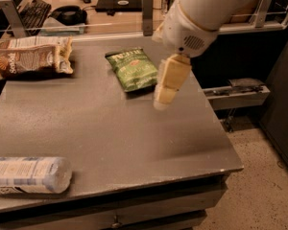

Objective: Move brown chip bag near blue plastic bottle

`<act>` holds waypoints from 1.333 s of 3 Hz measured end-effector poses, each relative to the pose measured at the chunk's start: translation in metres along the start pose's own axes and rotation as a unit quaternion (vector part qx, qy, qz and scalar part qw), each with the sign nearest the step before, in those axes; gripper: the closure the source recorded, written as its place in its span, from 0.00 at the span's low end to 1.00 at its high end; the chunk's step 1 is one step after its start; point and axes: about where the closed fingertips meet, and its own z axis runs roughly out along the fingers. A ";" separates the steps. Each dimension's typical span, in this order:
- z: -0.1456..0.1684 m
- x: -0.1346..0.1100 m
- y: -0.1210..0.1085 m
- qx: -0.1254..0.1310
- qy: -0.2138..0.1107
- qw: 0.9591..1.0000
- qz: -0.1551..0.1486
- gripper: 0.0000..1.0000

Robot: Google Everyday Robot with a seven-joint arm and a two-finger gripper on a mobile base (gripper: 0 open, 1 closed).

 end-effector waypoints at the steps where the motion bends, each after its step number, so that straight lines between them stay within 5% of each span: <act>1: 0.023 -0.080 -0.022 0.000 -0.059 0.997 -0.043 0.00; 2: 0.026 -0.083 -0.025 0.001 -0.064 0.997 -0.045 0.00; 3: 0.049 -0.113 -0.051 0.010 -0.105 0.993 -0.062 0.00; 4: 0.089 -0.163 -0.094 0.012 -0.163 0.984 -0.076 0.00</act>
Offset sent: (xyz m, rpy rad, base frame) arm 0.0183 0.0693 0.0124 0.0835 -0.0277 0.0870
